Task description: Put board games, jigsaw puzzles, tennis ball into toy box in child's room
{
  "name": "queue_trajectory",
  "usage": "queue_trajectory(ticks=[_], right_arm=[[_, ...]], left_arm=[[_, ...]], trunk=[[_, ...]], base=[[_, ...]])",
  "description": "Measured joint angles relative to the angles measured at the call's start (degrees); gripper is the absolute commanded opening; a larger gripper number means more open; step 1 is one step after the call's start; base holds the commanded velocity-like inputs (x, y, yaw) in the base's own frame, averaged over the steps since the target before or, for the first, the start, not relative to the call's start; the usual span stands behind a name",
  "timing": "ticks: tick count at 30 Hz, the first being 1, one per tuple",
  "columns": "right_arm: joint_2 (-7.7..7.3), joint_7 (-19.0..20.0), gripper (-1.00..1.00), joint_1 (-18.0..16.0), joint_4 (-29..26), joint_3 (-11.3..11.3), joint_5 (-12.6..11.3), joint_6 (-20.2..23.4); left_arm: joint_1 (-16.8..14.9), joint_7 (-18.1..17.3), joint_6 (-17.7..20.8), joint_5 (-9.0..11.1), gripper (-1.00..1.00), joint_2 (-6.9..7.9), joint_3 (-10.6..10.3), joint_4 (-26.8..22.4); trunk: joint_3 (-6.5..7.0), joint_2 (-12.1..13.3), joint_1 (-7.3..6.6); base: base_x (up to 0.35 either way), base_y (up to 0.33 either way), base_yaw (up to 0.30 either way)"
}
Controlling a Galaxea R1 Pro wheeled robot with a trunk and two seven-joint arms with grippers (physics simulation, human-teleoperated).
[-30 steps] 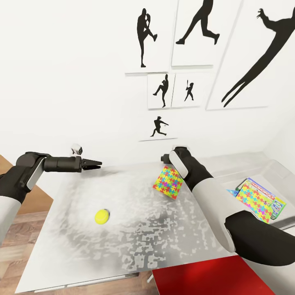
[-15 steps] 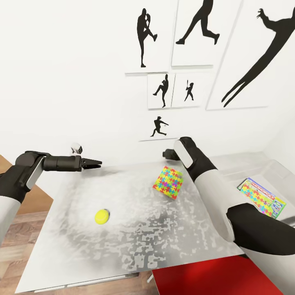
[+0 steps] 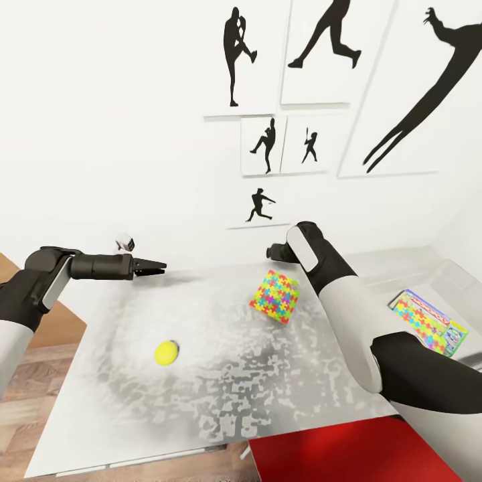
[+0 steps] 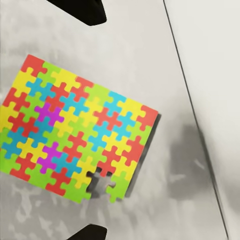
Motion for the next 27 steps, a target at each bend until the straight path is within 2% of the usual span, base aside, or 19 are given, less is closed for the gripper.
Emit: queue_trajectory(ticks=[11, 27], right_arm=[[-0.01, 0.0, 1.00, 0.1, 0.3, 0.0, 0.1, -0.3], [0.14, 0.0, 1.00, 0.1, 0.2, 0.5, 1.0, -0.9]], left_arm=[[0.0, 0.0, 0.5, 0.0, 1.00, -0.08, 0.0, -0.3], [0.0, 0.0, 0.5, 0.0, 1.00, -0.09, 0.0, -0.4]], trunk=[[-0.43, 0.0, 0.00], [-1.87, 0.0, 0.00]], base=[[0.000, 0.000, 0.000], [0.000, 0.000, 0.000]])
